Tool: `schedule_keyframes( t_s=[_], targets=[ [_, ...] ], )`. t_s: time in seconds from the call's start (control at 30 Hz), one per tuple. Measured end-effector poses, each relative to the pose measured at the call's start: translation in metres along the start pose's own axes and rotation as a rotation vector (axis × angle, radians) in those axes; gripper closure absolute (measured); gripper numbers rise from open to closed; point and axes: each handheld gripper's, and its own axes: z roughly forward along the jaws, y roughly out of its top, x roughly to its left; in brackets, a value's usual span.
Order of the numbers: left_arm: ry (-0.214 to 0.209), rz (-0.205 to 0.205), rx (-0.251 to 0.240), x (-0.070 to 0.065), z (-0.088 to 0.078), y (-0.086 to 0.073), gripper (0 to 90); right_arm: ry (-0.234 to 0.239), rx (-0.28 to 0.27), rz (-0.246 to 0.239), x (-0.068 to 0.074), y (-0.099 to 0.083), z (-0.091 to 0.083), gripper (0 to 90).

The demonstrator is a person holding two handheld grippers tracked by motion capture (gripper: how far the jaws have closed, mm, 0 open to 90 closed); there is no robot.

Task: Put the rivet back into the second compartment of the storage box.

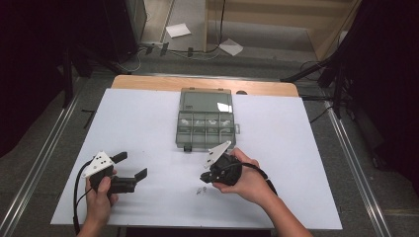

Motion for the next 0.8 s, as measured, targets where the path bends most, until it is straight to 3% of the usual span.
schedule_keyframes(
  t_s=[0.43,0.8],
  targets=[
    [-0.002,0.003,-0.003,0.000,0.000,0.000,0.0,-0.030,0.017,-0.002,-0.020,0.023,-0.015,88.0],
    [-0.002,0.012,-0.001,0.000,-0.002,0.001,0.0,-0.048,0.031,-0.001,-0.039,0.040,-0.017,87.9]
  ],
)
